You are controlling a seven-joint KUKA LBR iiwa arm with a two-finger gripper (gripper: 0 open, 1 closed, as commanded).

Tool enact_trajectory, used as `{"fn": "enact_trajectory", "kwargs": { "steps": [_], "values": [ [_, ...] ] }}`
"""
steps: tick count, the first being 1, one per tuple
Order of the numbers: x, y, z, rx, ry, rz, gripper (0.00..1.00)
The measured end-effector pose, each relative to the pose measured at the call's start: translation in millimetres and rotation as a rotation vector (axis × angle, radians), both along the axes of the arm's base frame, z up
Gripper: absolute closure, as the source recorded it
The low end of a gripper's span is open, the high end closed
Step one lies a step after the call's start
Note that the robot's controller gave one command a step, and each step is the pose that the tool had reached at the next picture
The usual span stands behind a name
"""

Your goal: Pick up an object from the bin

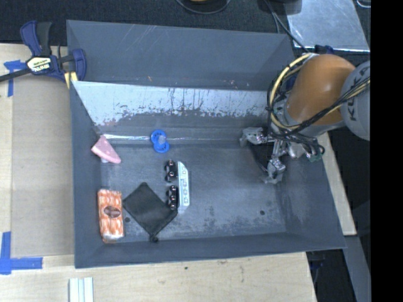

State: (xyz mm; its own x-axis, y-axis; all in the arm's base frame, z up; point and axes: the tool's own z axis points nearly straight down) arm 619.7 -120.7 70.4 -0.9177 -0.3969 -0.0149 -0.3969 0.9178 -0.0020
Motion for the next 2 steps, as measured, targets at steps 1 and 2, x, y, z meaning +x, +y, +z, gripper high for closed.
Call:
{"fn": "enact_trajectory", "kwargs": {
  "steps": [1, 2],
  "values": [
    [3.9, -29, 22, 0.005, -0.006, -0.057, 0.0],
    [6.4, -13, 24, 0.0, -0.005, 0.022, 0.0]
  ]
}}
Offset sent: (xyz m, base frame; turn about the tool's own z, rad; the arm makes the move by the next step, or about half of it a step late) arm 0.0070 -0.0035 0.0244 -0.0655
